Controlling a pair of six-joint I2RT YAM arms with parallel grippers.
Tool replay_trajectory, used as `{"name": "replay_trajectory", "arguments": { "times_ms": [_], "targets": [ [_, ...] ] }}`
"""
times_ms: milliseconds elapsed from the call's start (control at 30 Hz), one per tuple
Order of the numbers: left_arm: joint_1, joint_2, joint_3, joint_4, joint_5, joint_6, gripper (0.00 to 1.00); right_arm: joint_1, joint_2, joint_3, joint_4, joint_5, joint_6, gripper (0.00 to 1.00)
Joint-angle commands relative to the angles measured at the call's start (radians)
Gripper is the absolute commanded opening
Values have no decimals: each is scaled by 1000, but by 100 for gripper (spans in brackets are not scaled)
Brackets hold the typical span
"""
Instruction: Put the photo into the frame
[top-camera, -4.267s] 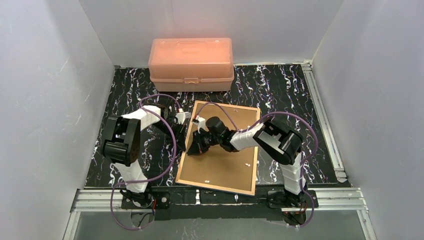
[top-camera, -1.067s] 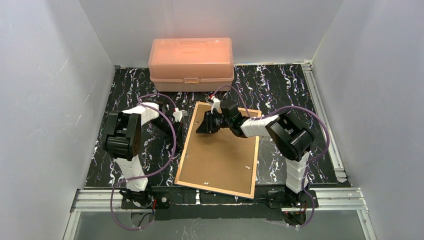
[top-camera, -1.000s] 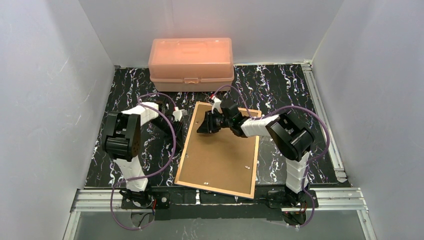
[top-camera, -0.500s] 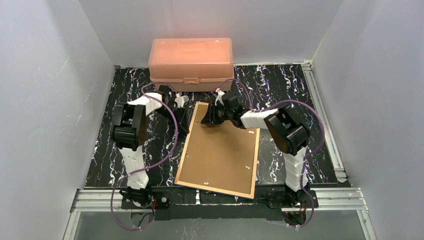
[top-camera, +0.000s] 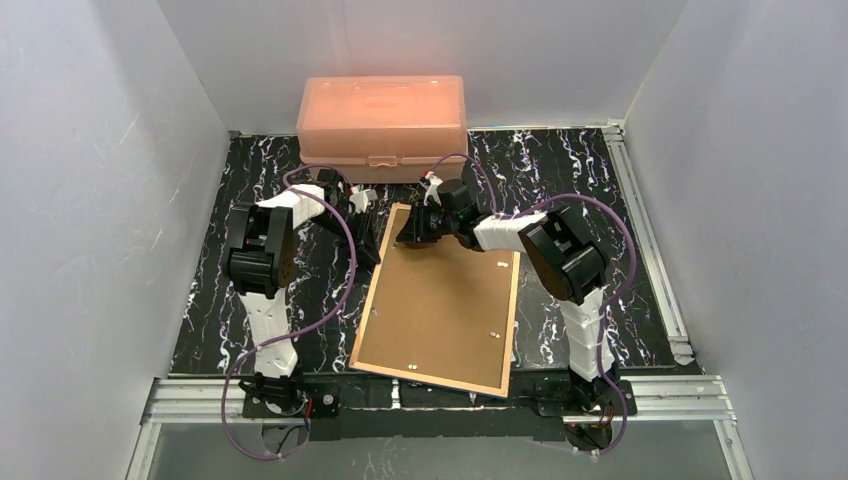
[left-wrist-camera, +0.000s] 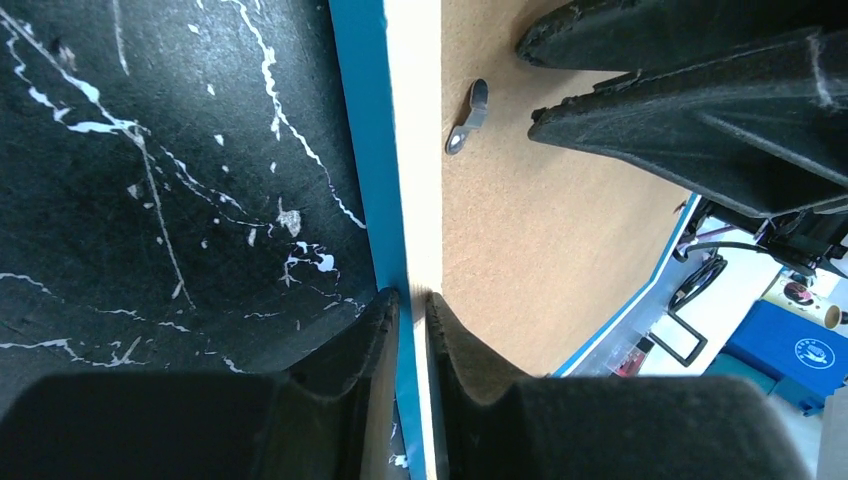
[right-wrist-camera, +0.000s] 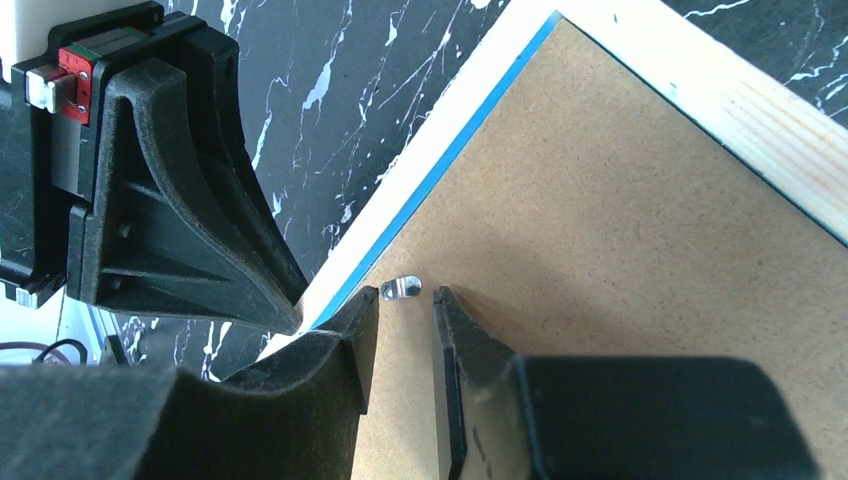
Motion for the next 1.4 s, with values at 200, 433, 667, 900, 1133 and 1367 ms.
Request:
{"name": "replay_trajectory", "arguments": {
  "times_ms": [200,433,667,900,1133,1367],
  "targets": [
    [-3,9,-18,31,-51,6,9,33,-13,-31,-22,-10,32,34],
    [-3,2,-33,35,-52,10,7,40,7,-14,-23,6,37,32],
    [-3,4,-43,40,-50,18,5,41,32,14,-24,4,43,31],
    [-6,20,-41,38,-44,24,3,51,55,36,-17,-2,48,30],
    [-9,22,-46,35,-43,32,2,53,75,76,-26,-10,33,29],
    [-16,26,-43,30,-36,30,1,53,88,101,-27,-42,19,29]
  ]
}}
